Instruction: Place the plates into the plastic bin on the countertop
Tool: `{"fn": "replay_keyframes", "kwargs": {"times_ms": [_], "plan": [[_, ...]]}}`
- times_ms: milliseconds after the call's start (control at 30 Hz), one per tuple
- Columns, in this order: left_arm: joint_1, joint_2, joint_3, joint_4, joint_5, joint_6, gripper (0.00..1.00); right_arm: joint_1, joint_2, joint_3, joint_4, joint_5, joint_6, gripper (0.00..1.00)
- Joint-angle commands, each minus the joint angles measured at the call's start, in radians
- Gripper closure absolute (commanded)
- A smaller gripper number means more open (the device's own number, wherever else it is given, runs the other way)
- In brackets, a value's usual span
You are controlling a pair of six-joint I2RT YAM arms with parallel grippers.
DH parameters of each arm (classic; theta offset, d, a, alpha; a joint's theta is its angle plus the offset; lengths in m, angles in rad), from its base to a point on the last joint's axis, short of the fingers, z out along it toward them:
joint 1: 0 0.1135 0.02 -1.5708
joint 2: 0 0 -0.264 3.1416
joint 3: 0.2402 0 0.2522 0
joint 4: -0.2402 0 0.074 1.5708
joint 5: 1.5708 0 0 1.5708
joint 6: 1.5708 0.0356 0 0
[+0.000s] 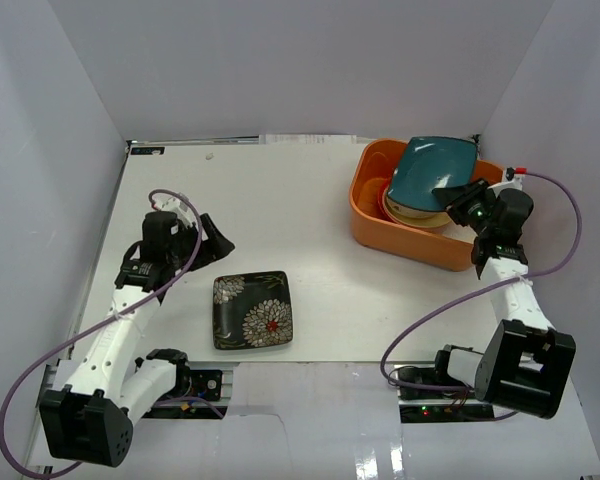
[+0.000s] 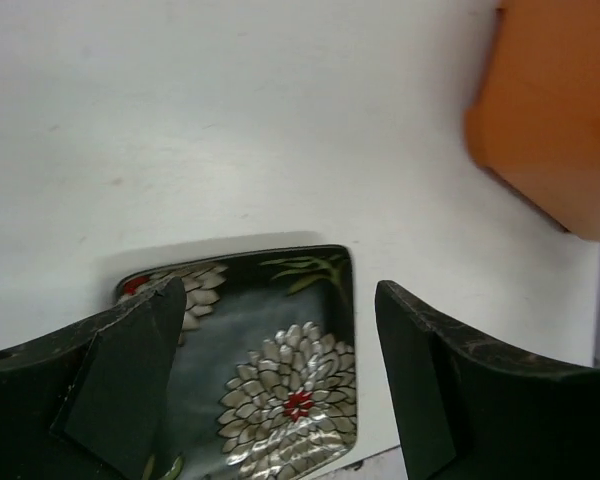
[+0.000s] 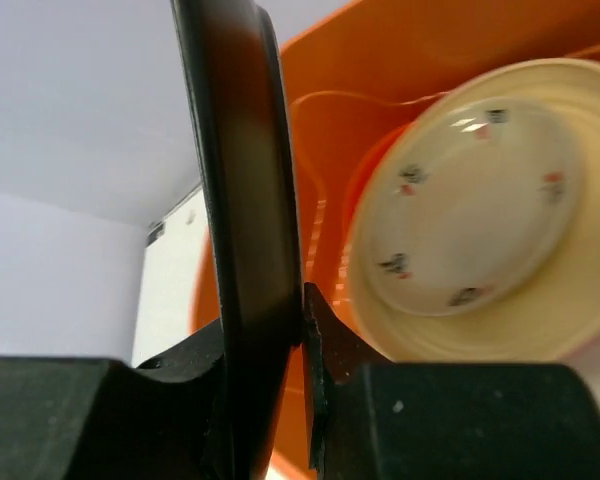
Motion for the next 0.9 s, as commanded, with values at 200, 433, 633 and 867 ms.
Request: {"fn": "replay_keyframes", "kwargs": {"times_ms": [200,433,633,867], "plan": [[-0.006,0.054,-0.041,-0.182,-0.294,-0.074,0.09,-0.068,0.159,0.11,0.03,-0.068,-0.112,0.92],[-0.006,0.198,-0.106,-0.145,-0.188,-0.076,0.09,-0.069,0.228,0.127,-0.003,-0.094,-0.143,0.69],[-0.006,0.276,-0.123,-0.125,-0.13,-0.062,0.1,-0.069,0.161,0.147,-0.166,0.042,-0.291,0.19],[-0.031,0.359,-0.124,-0.127,-0.093,-0.056,0.22,-0.069,0.023,0.127,-0.261,0.227,-0.393,0.05]]}}
